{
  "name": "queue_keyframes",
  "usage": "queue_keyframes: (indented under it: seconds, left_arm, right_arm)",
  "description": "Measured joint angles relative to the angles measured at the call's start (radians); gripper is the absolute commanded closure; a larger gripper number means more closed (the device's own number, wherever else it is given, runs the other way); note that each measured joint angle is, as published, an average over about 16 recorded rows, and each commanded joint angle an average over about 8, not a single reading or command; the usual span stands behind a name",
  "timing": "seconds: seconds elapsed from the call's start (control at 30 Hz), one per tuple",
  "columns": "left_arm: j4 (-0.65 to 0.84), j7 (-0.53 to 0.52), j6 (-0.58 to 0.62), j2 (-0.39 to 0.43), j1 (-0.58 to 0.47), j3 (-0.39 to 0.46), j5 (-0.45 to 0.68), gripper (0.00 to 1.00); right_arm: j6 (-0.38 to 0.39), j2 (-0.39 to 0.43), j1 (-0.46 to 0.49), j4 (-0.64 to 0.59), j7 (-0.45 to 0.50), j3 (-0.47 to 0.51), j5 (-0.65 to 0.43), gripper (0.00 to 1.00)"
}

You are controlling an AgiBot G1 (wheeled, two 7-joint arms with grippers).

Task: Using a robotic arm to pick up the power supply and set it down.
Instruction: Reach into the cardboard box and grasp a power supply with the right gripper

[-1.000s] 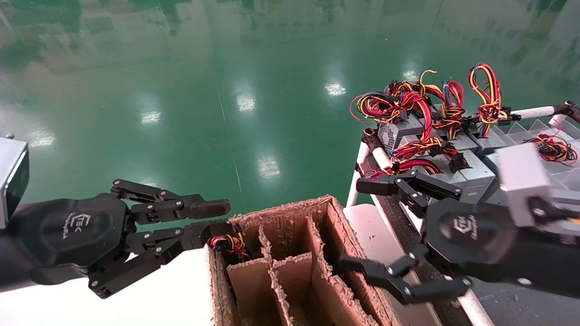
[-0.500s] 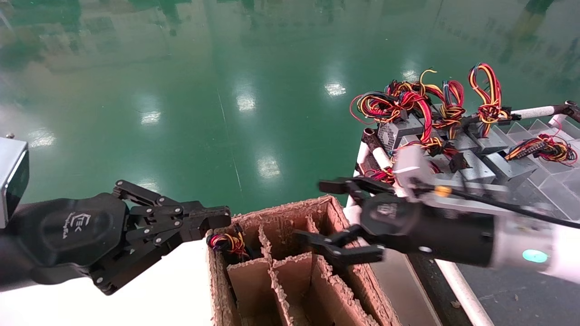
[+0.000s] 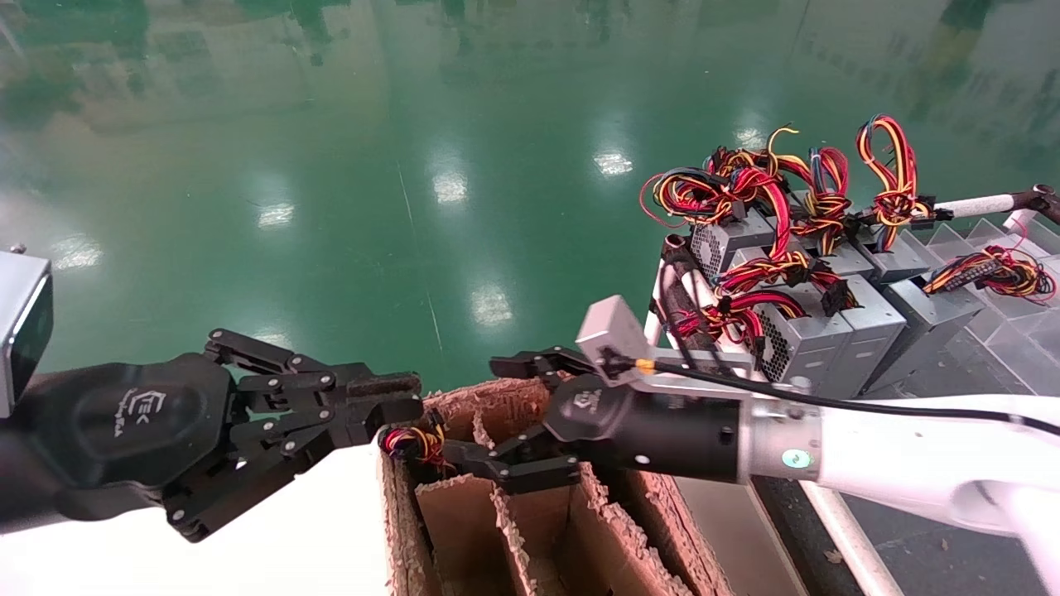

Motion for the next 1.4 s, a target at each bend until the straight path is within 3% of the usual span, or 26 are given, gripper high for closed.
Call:
queue_keyframes:
  seconds: [0.2, 0.27, 0.47, 0.53, 1.4]
  left_arm:
    - [0.000, 0.000, 0.000, 0.000, 0.000, 0.000, 0.000, 0.00]
    - [0.000, 0.000, 0.000, 0.000, 0.000, 0.000, 0.000, 0.00]
    - [0.000, 0.000, 0.000, 0.000, 0.000, 0.000, 0.000, 0.00]
    - [0.000, 0.000, 0.000, 0.000, 0.000, 0.000, 0.000, 0.00]
    - [0.000, 0.000, 0.000, 0.000, 0.000, 0.000, 0.000, 0.00]
  right_arm:
    - [0.009, -0.060, 0.010, -0.063, -0.038, -0.016, -0.017, 0.00]
    - [0.010, -0.077, 0.013, -0.082, -0.050, -0.020, -0.021, 0.15]
    - [0.005, -0.119, 0.020, -0.135, -0.077, -0.031, -0.029, 0.88]
    - [0.002, -0.131, 0.024, -0.152, -0.086, -0.035, -0.032, 0.99]
    - [-0.002, -0.207, 0.059, -0.347, -0.184, -0.056, -0.054, 1.00]
